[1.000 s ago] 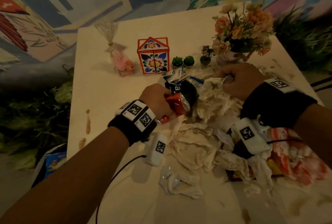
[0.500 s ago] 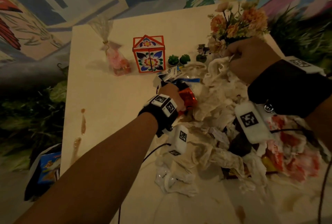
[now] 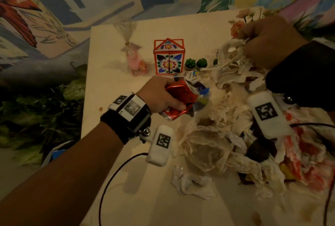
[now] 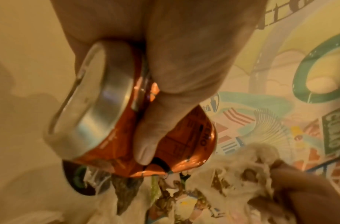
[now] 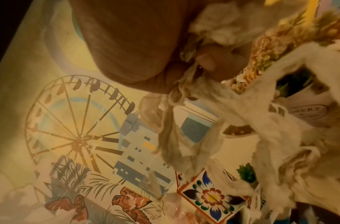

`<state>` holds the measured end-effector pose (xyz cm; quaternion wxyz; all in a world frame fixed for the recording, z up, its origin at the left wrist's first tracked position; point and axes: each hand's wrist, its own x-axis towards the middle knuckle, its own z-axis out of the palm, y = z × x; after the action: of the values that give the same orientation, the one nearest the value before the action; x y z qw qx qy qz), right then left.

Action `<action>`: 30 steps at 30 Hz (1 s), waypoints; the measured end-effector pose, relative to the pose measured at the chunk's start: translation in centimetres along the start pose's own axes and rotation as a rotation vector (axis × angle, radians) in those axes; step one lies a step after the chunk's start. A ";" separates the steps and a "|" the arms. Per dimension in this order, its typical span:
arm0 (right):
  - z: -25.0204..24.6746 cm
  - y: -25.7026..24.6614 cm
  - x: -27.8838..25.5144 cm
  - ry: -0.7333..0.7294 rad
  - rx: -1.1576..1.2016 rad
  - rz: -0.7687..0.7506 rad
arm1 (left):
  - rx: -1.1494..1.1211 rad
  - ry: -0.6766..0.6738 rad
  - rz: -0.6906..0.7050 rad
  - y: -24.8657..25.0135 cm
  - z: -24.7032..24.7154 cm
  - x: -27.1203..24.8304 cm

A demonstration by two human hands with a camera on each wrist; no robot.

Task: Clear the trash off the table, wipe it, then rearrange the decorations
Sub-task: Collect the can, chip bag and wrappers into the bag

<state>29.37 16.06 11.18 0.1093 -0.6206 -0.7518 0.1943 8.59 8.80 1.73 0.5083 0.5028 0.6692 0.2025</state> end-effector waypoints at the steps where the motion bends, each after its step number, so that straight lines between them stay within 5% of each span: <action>1: 0.2 -0.5 -0.1 -0.015 -0.002 0.004 | 0.058 -0.014 0.010 -0.2 -0.3 -0.3; 6: 1.3 -2.3 -0.4 -0.074 -0.030 -0.007 | 0.096 0.028 0.077 -1.1 -2.1 -1.1; 12: 2.4 -4.3 0.2 -0.091 -0.023 -0.028 | -0.170 0.343 0.148 -2.3 -7.5 -3.7; 16: 3.9 -7.0 0.2 -0.082 0.013 -0.050 | -0.274 0.424 0.072 -5.4 -11.2 -5.3; 22: 8.7 -14.3 -0.3 -0.137 0.122 -0.127 | -0.360 0.488 -0.007 -12.9 -16.0 -8.0; 30: 20.7 -29.8 -4.2 -0.307 0.172 -0.197 | -0.181 0.469 -0.129 -28.3 -26.0 -11.2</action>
<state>-4.69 4.09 5.65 0.0644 -0.4955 -0.7974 0.3383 -27.84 -6.42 -4.62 0.3942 0.3509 0.7786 0.3396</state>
